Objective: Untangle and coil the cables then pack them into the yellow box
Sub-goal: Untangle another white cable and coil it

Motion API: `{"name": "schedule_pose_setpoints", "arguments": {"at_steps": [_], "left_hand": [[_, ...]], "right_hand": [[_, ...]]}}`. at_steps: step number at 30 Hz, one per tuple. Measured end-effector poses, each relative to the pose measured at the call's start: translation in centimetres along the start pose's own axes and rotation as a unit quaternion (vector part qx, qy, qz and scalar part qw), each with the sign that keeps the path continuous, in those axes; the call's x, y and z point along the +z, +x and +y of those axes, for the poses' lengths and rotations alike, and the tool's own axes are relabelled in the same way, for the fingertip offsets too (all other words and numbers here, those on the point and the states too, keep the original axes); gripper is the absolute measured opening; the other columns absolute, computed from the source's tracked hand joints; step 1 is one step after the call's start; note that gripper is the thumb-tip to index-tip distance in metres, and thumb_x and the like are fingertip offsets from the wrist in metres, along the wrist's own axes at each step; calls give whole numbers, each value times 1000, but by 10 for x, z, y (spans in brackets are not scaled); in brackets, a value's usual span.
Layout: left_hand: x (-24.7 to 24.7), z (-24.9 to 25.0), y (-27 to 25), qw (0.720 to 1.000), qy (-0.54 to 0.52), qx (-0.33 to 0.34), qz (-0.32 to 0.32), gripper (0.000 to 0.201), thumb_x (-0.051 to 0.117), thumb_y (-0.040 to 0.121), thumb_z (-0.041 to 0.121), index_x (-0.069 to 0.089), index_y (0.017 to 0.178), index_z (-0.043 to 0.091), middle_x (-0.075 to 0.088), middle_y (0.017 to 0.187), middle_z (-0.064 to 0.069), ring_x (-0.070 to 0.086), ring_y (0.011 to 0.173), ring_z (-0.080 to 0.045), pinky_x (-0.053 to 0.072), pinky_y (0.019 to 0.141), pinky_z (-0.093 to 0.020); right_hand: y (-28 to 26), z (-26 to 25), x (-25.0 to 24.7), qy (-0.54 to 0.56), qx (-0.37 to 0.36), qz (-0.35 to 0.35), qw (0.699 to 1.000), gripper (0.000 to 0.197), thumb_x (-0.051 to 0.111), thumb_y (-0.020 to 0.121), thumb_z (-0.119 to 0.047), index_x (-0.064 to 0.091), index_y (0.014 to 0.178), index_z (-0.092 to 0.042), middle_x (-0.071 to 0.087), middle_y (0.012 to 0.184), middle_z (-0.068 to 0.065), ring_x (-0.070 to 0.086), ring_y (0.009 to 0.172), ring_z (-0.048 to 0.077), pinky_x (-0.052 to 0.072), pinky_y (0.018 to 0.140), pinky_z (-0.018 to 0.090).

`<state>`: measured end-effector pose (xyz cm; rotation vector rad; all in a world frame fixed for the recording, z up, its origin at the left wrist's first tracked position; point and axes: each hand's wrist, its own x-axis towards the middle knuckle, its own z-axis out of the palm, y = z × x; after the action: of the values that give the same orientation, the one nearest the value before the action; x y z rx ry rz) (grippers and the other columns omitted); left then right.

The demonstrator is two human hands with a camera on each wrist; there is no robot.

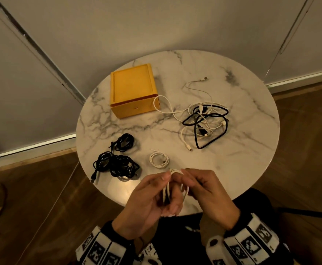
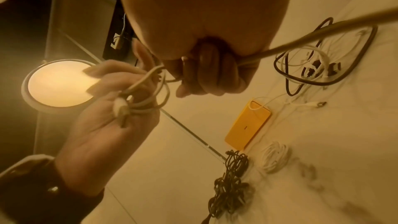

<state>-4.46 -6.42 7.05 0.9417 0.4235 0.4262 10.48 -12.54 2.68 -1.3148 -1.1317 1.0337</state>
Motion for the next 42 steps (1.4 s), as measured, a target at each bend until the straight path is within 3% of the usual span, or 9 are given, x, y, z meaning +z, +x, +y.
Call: {"name": "schedule_pose_setpoints", "arguments": {"at_steps": [4, 7, 12, 15, 20, 26, 34, 39, 42], "left_hand": [[-2, 5, -1, 999, 0, 12, 33, 45, 49, 97, 34, 62, 116, -5, 63, 66, -8, 53, 52, -12, 37, 55, -27], [-2, 5, -3, 998, 27, 1, 48, 41, 51, 97, 34, 65, 115, 0, 63, 66, -6, 52, 53, -11, 40, 57, -25], [-3, 2, 1, 993, 27, 3, 115, 43, 40, 95, 25, 61, 118, -5, 70, 103, -23, 67, 69, -22, 54, 68, -27], [-1, 2, 5, 989, -3, 22, 148, 39, 40, 99, 24, 57, 120, -5, 67, 115, -23, 71, 85, -26, 57, 73, -28], [-6, 5, 9, 981, -55, 40, 184, 43, 40, 92, 20, 52, 123, -7, 65, 119, -22, 65, 107, -36, 56, 83, -31], [-5, -11, 9, 978, 116, 31, 172, 39, 41, 94, 22, 53, 126, 3, 71, 109, -14, 68, 102, -30, 54, 85, -30], [-7, -14, 13, 957, 153, 61, 239, 37, 46, 94, 27, 57, 122, 5, 74, 98, -12, 71, 94, -27, 55, 79, -27], [-17, -22, 6, 855, 490, 73, 155, 27, 50, 95, 42, 68, 91, 22, 73, 81, 3, 67, 75, -2, 50, 67, -18], [-29, -16, 8, 794, 603, 35, 66, 52, 36, 96, 52, 60, 71, 13, 63, 60, -3, 60, 57, -12, 46, 59, -37]], "right_hand": [[-10, -2, 1, -64, -5, -50, 997, 35, 38, 98, -31, 63, 121, -39, 58, 63, 11, 46, 54, 17, 41, 57, 34], [-13, -6, 0, -159, -19, -62, 985, 30, 35, 93, -40, 64, 103, -39, 53, 57, -1, 46, 49, 7, 39, 54, 28], [-15, -10, 7, -400, 1, -114, 909, 50, 7, 76, -50, 48, 88, -23, 65, 87, 8, 60, 80, 31, 35, 65, 34], [-13, -13, 15, -397, 17, -113, 911, 36, 16, 89, -50, 43, 86, -26, 62, 87, 8, 58, 80, 29, 34, 65, 33], [-17, -19, 17, -408, 23, -137, 902, 25, 34, 101, -43, 52, 111, -29, 63, 91, 6, 57, 83, 26, 40, 71, 37], [-17, -32, 7, -492, 2, -215, 844, 30, 36, 101, -38, 47, 124, -23, 61, 106, 5, 57, 95, 27, 44, 80, 39], [-18, -44, 12, -452, 15, -186, 872, 24, 40, 99, -38, 52, 115, -24, 61, 99, 5, 57, 92, 27, 42, 76, 37], [-19, -48, 4, -441, -18, -201, 875, 20, 45, 95, -37, 54, 112, -30, 65, 101, 2, 60, 93, 27, 43, 77, 36], [-21, -41, 0, -418, -38, -205, 884, 22, 48, 94, -36, 54, 115, -36, 67, 99, -2, 60, 92, 23, 43, 77, 35]]}}
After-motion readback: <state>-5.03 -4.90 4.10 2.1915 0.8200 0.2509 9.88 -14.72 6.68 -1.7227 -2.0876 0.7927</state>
